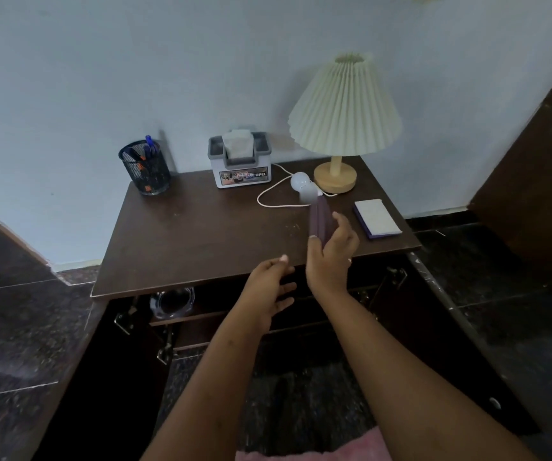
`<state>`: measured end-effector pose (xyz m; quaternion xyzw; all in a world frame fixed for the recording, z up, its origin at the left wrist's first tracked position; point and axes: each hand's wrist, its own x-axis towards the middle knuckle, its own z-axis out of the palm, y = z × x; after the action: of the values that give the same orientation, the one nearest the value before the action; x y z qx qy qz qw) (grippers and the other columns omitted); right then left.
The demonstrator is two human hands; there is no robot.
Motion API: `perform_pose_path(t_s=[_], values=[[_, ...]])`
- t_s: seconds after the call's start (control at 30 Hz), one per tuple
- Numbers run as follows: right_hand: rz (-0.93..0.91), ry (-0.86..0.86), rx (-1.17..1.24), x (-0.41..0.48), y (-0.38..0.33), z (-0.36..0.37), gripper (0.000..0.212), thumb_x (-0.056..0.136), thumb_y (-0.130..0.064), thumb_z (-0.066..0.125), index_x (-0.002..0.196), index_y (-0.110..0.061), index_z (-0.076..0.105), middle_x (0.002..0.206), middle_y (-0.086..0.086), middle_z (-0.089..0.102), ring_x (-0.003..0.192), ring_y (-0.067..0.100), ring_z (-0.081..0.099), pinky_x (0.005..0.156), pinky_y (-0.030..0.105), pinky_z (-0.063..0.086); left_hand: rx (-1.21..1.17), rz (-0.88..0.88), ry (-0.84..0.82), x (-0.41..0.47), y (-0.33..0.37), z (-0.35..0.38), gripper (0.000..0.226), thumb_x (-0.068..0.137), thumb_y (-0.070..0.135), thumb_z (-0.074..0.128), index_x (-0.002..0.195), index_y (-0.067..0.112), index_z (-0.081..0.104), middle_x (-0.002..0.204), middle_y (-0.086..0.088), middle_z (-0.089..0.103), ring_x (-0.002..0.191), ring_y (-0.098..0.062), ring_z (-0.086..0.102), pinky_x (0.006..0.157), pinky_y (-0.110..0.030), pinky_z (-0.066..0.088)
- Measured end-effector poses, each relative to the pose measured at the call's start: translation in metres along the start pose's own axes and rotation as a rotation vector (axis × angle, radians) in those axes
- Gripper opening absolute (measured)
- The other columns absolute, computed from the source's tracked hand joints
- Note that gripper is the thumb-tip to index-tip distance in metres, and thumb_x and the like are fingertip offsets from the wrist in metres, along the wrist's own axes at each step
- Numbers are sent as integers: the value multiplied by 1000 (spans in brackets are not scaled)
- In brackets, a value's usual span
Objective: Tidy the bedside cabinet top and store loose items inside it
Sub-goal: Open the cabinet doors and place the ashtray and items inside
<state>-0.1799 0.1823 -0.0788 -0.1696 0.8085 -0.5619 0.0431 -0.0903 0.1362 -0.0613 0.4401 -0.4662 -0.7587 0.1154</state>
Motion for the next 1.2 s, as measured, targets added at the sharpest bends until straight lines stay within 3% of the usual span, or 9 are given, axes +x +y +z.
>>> perform_pose_path(t_s=[0.13,0.23,0.37,0.5,0.6,0.73,0.83,1.1,1.2], values=[[90,-153,275,-28,-18,0,72,84,-18,53,145,-32,18,149,6,23,125,21,43,103,40,42,-94,117,-117,0,5,-5,40,92,51,45,115,22,60,100,8,70,93,-15,62,71,-31,52],[109,-337,335,-40,-24,1,83,77,-18,64,145,-32,19,140,5,43,123,21,48,97,31,47,-128,176,-182,0,11,-12,47,92,48,45,121,14,58,108,-7,70,100,-26,64,85,-39,52],[107,-595,101,-41,-21,0,83,69,-17,74,140,-25,32,130,5,50,117,23,50,97,36,48,-45,134,-58,0,18,-37,28,91,33,55,110,13,61,96,-8,69,82,-21,64,63,-30,52],[280,-981,171,-43,-15,-2,84,68,-3,78,135,-24,33,106,-3,58,88,11,61,65,23,55,160,-59,-171,-5,25,-90,21,81,21,67,101,17,65,93,-8,74,75,-20,70,59,-31,58],[427,-1210,80,-47,-9,1,65,71,-9,78,122,-28,42,101,-5,58,88,12,61,64,27,54,288,-208,-219,-10,22,-111,32,69,22,71,99,14,66,87,-9,75,69,-20,71,60,-29,59],[600,-1412,-36,-42,7,0,28,82,-11,69,99,-28,54,96,-5,60,91,12,59,69,31,54,319,-411,-188,-7,3,-101,21,87,21,60,94,1,64,71,-10,72,55,-18,69,52,-22,57],[683,-1297,-110,-37,26,-2,31,79,-8,70,98,-25,53,97,0,59,88,15,59,67,34,54,301,-378,-95,3,-20,-75,23,92,19,56,104,0,58,73,-12,65,55,-20,66,48,-23,56],[685,-670,-122,0,86,-3,67,75,-21,71,125,-15,28,121,14,51,98,27,60,56,29,53,283,-117,-122,28,-62,4,27,98,21,39,122,31,48,112,5,57,97,-13,57,83,-35,41],[606,-460,-243,18,111,-4,71,72,-27,74,130,-8,37,131,19,47,111,33,57,75,36,57,294,-138,-226,35,-75,22,37,100,24,36,137,31,40,128,6,53,115,-16,53,91,-39,38]])
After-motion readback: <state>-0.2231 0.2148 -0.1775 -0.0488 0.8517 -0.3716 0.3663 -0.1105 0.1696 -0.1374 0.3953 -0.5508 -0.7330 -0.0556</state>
